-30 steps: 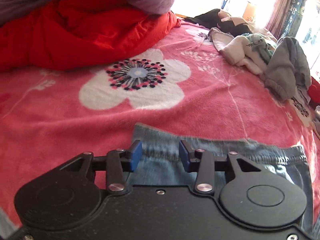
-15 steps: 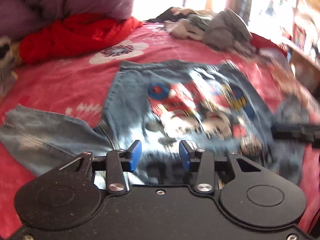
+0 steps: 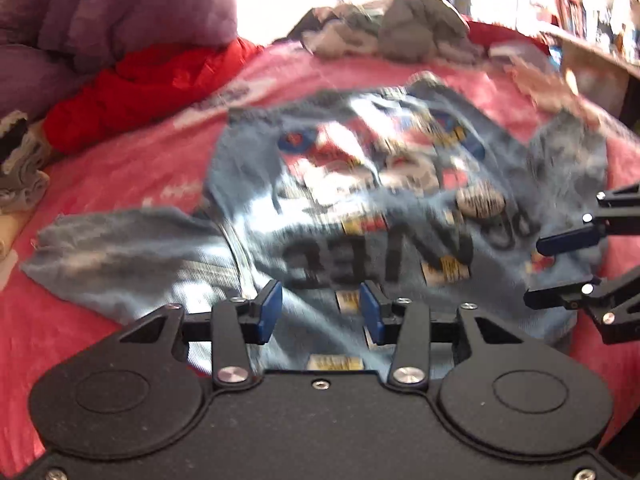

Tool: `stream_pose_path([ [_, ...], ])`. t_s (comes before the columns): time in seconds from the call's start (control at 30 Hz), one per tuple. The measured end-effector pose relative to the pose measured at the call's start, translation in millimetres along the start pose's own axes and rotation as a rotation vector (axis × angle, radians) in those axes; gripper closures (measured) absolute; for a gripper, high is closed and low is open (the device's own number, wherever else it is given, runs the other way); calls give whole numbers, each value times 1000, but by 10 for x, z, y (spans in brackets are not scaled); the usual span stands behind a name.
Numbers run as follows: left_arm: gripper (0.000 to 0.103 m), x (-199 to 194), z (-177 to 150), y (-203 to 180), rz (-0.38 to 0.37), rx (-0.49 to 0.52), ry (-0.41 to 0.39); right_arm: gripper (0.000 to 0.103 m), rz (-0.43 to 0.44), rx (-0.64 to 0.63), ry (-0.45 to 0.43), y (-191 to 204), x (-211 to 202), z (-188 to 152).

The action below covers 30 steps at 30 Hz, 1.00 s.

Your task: Fold clothes

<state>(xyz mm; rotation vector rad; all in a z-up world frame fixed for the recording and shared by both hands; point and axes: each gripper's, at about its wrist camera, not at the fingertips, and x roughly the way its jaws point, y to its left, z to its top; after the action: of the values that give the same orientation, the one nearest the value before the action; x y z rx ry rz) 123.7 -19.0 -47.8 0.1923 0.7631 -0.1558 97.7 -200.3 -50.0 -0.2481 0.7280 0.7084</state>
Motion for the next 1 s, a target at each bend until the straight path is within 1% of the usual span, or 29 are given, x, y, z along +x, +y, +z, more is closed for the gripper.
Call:
stream_pose_path([
  [0.07, 62, 7, 127, 6, -11, -8, -31, 61, -39, 11, -83, 5, -72, 127],
  [0.2, 62, 53, 371, 16, -38, -26, -86, 64, -90, 31, -192, -56, 54, 364],
  [0.27, 62, 258, 435, 6, -62, -41, -66, 64, -102, 46, -173, -123, 268, 417],
  [0.3, 62, 422, 422, -9, -58, -25, -23, 65, -120, 49, -130, -146, 419, 413],
  [0.33, 61, 629, 366, -56, -48, 26, 51, 65, -128, 59, -59, -192, 589, 378],
  [0.37, 60, 766, 301, -123, -42, 91, 87, 65, -136, 68, 10, -237, 754, 344],
  [0.4, 60, 769, 291, -143, -42, 121, 68, 65, -125, 77, 13, -252, 792, 340],
  [0.43, 60, 734, 339, -93, -61, 105, 76, 65, -119, 75, 32, -267, 775, 398],
  [0.5, 59, 638, 439, 118, -127, 21, 73, 64, -105, 30, 50, -276, 694, 478],
  [0.53, 59, 607, 471, 257, -139, -37, 46, 64, -86, 41, 46, -340, 647, 500],
  [0.57, 59, 598, 515, 400, -131, -98, 20, 64, -51, 99, 20, -473, 587, 516],
  [0.63, 59, 618, 634, 691, -117, -206, -28, 64, -3, 257, -51, -825, 510, 581],
  [0.7, 59, 696, 799, 960, -124, -285, -65, 63, -50, 318, -112, -1134, 465, 704],
  [0.73, 56, 763, 882, 1083, -120, -315, -77, 61, -69, 334, -131, -1280, 460, 755],
  [0.77, 55, 830, 965, 1205, -117, -344, -89, 56, -86, 355, -143, -1435, 479, 807],
  [0.8, 55, 906, 1045, 1317, -110, -369, -96, 54, -109, 380, -150, -1605, 522, 852],
  [0.87, 55, 1093, 1187, 1501, -88, -403, -92, 54, -153, 429, -166, -1943, 607, 941],
  [0.97, 55, 1371, 1362, 1714, -112, -459, -96, 53, -190, 470, -186, -2369, 740, 1040],
  [1.0, 55, 1467, 1408, 1775, -127, -476, -94, 51, -199, 467, -176, -2477, 814, 1067],
])
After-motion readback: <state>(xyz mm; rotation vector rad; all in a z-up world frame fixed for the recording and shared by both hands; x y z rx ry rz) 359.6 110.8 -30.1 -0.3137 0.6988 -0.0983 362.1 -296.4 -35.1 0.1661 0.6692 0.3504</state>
